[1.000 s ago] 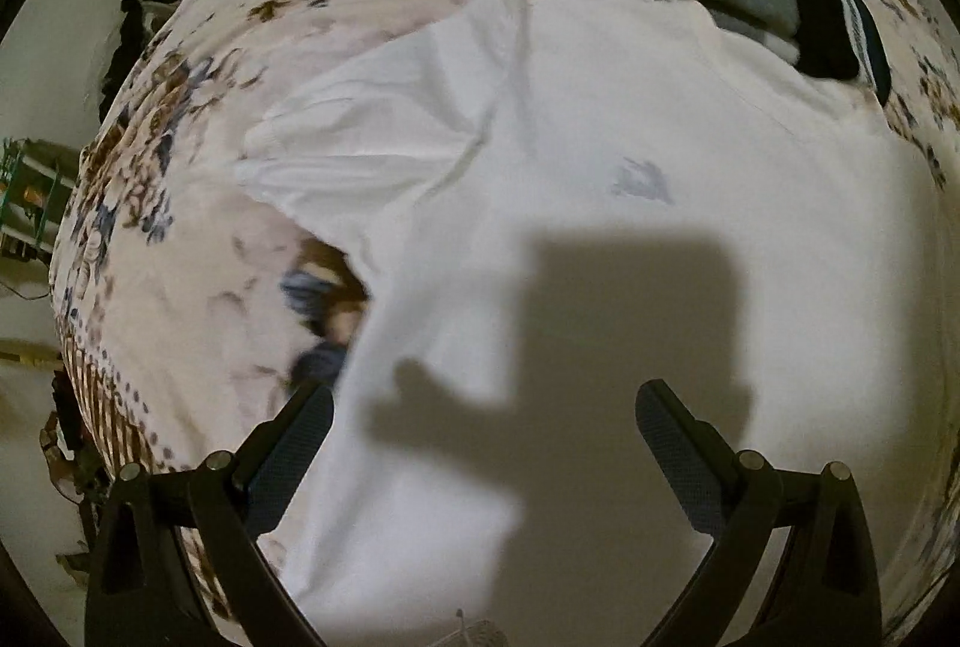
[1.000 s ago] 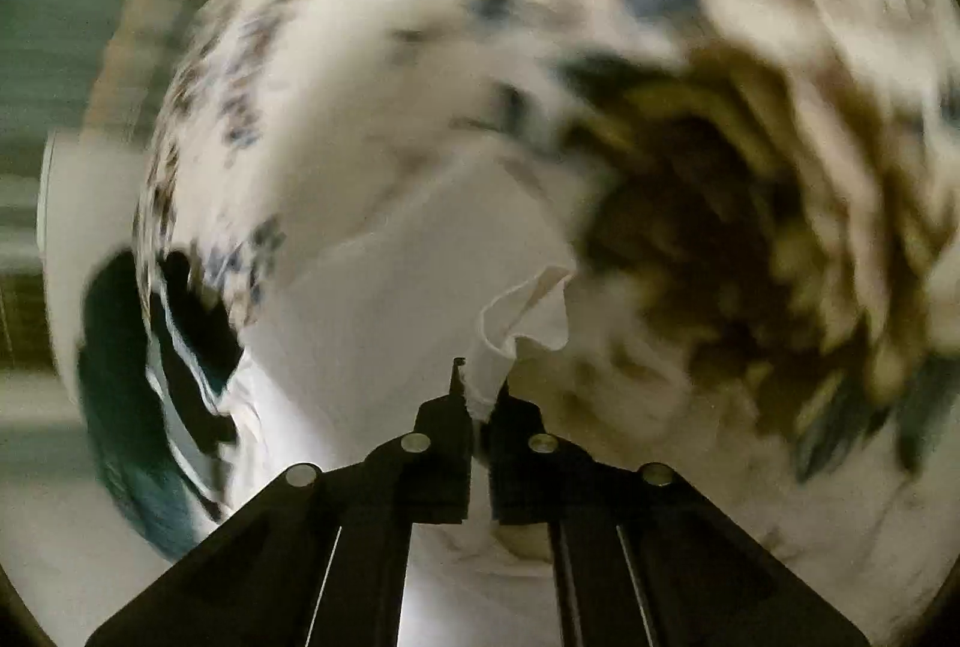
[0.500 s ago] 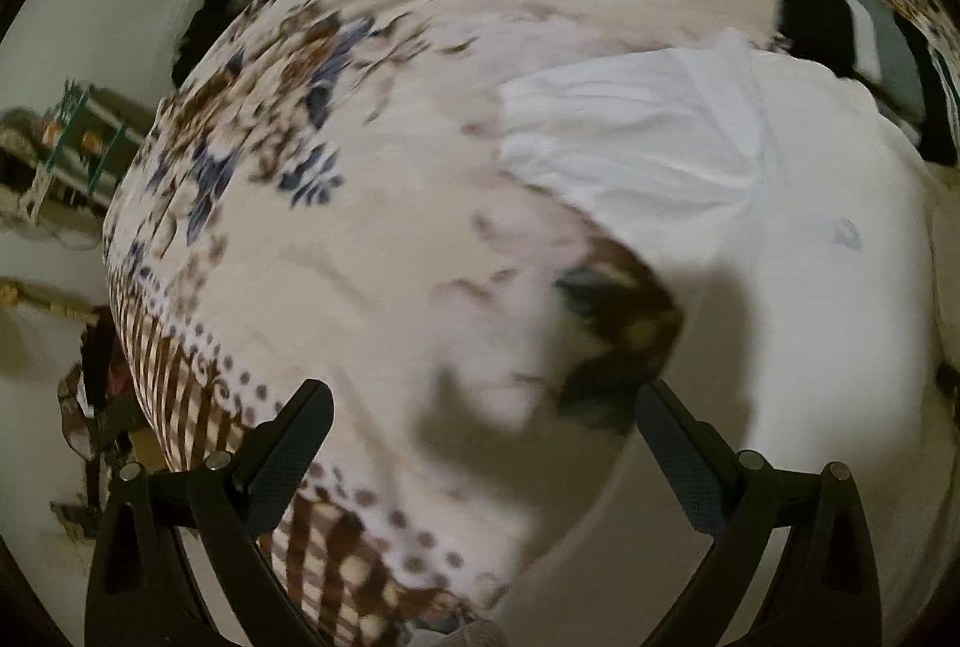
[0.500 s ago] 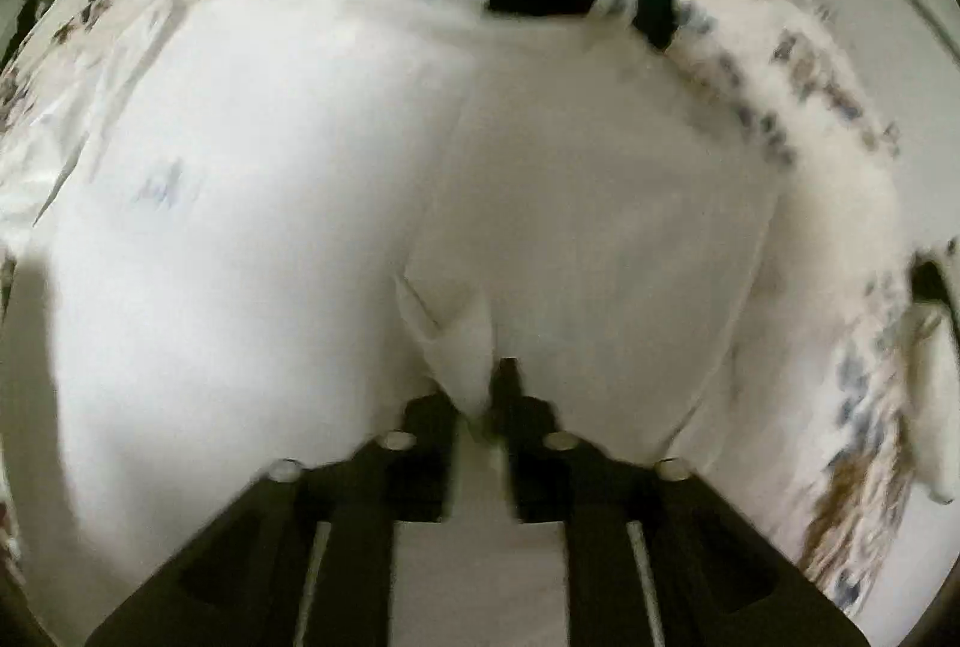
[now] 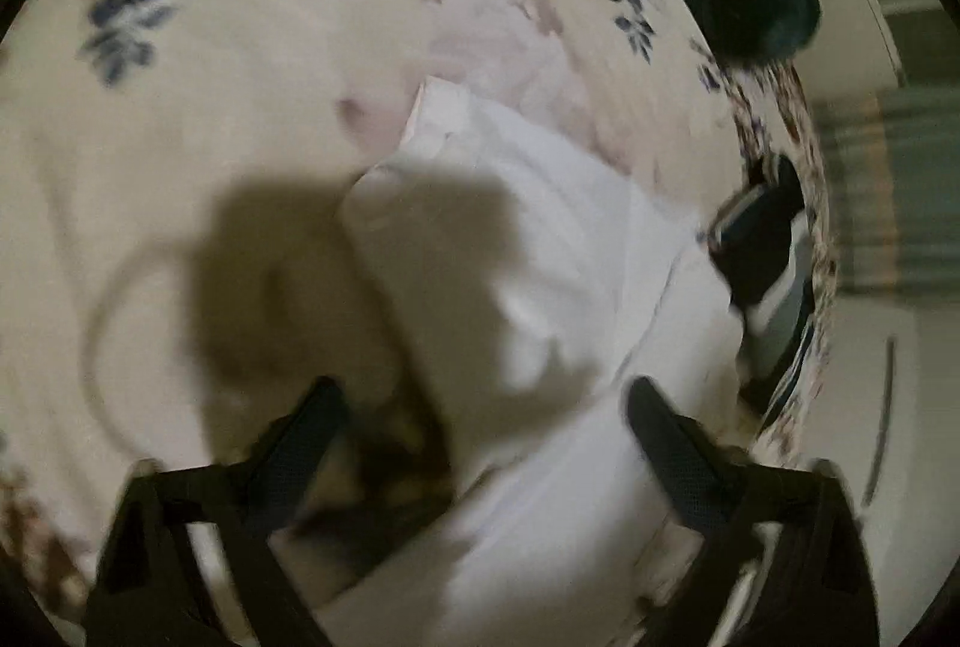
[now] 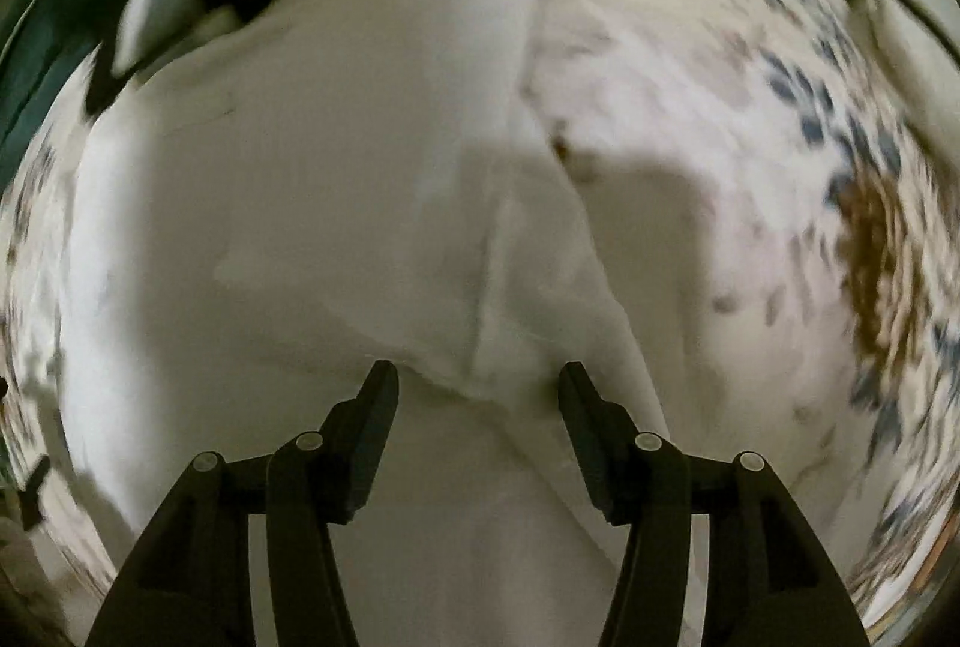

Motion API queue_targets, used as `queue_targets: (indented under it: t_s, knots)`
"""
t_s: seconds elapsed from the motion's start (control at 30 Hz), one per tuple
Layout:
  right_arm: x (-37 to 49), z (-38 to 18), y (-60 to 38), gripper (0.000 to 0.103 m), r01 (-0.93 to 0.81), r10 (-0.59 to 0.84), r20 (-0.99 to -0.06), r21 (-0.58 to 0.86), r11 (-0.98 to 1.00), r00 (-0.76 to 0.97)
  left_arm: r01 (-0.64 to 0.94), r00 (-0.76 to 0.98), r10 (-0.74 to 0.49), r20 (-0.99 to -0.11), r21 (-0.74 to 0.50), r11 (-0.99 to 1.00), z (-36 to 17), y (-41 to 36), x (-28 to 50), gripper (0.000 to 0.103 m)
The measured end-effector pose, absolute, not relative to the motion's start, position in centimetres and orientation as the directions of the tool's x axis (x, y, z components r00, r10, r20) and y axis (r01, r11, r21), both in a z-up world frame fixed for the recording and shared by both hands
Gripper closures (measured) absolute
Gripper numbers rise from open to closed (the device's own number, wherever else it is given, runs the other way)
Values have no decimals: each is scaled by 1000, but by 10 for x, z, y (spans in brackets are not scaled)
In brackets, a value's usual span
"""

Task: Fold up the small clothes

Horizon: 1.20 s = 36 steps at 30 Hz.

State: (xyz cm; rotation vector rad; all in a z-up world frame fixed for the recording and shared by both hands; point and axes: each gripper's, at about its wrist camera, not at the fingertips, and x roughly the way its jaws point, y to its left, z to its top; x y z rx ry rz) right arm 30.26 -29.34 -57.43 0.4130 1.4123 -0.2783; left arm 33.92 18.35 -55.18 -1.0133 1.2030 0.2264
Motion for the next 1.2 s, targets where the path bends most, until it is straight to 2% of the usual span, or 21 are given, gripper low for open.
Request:
queue_targets:
  t_s: [0.03, 0.07, 0.1, 0.2, 0.3, 0.4, 0.47, 0.57, 0.63, 0.7, 0.77, 0.8, 0.9, 1.03, 1.2]
  knots:
    - [302, -577, -298, 45, 452, 63, -988, 122, 884, 144, -642, 406, -342, -848, -531, 554, -556, 184, 348, 55]
    - [302, -579, -303, 45, 473, 70, -987, 132, 871, 146, -643, 405, -319, -857, -514, 568, -558, 184, 357, 90]
    - [301, -580, -307, 45, 495, 76, -986, 141, 858, 150, -645, 401, -294, -868, -495, 582, -558, 184, 364, 99]
    - [301, -581, -315, 45, 517, 73, -985, 146, 843, 159, -588, 452, -157, -878, -426, 688, -534, 174, 380, 98]
    - [301, -582, -318, 45, 515, 70, -985, 144, 845, 159, -413, 503, -48, -863, -289, 864, -502, 126, 397, 98]
    - [301, -580, -316, 45, 507, 60, -986, 132, 852, 156, -163, 515, -48, -856, -153, 975, -490, 47, 403, 98]
    - [300, -578, -312, 45, 506, 55, -987, 124, 853, 149, -4, 478, -102, -873, -119, 993, -497, -6, 396, 96]
    - [291, -573, -315, 45, 505, 62, -989, 123, 854, 137, 132, 437, -125, -891, -74, 988, -505, -50, 371, 93]
    - [291, -566, -317, 45, 492, 66, -988, 126, 862, 137, 147, 434, -110, -894, -50, 988, -504, -57, 360, 92]
    - [292, -558, -316, 45, 467, 69, -987, 129, 875, 144, 122, 431, -94, -898, -45, 992, -501, -50, 348, 76]
    - [296, -549, -311, 45, 433, 69, -987, 126, 892, 147, 61, 408, -78, -909, -59, 996, -499, -28, 343, 30]
    - [298, -545, -308, 45, 418, 84, -985, 141, 897, 151, 27, 409, -73, -909, -68, 997, -499, -14, 338, 25]
    - [314, -535, -293, 41, 375, 180, -969, 232, 898, 169, -81, 398, -17, -917, -54, 995, -500, 23, 336, 25]
    - [350, -537, -261, 41, 307, 268, -947, 313, 899, 179, -152, 386, 68, -920, 9, 988, -513, 48, 357, 25]
    - [403, -554, -214, 41, 180, 269, -954, 290, 940, 131, -119, 325, 157, -932, 124, 985, -552, 44, 394, 24]
